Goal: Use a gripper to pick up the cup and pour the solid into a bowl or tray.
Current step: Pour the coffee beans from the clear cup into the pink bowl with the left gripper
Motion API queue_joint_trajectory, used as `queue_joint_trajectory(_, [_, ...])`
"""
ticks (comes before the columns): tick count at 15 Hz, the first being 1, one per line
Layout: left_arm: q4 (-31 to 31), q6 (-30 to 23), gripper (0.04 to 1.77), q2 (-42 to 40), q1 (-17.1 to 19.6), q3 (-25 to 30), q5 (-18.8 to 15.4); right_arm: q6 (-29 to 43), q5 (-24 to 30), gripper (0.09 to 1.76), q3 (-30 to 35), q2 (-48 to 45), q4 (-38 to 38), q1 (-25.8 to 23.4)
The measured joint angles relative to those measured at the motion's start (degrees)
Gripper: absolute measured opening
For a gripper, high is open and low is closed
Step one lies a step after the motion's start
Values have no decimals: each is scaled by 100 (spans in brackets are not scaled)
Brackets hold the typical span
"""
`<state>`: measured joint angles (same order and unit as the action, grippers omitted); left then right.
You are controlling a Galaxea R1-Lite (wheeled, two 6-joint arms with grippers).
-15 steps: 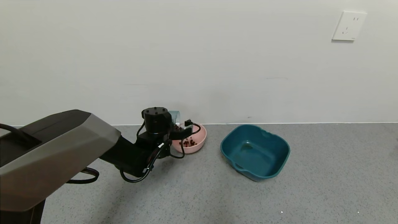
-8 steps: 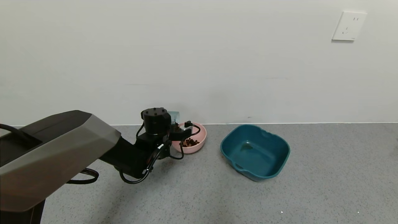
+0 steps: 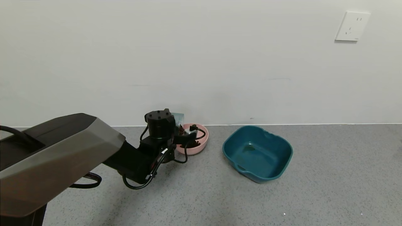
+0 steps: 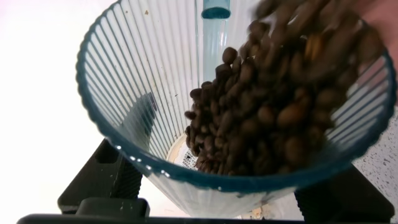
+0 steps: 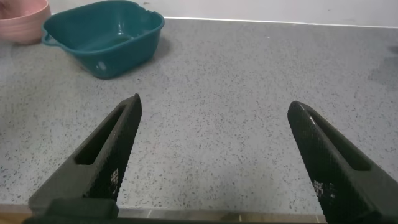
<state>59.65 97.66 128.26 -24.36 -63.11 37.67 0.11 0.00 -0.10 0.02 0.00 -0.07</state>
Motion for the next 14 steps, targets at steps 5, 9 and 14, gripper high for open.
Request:
queue_joint_trajectory(5, [-1,11,133,-1,-9,11,48,0,0,171,0,0,0,0])
queue_joint_trajectory(9, [-4,13,133,-1,-17,11,65,0,0,171,0,0,0,0])
queue_joint_trajectory(14, [-4,9,133,-6,-17,11,67,0,0,171,0,0,0,-2])
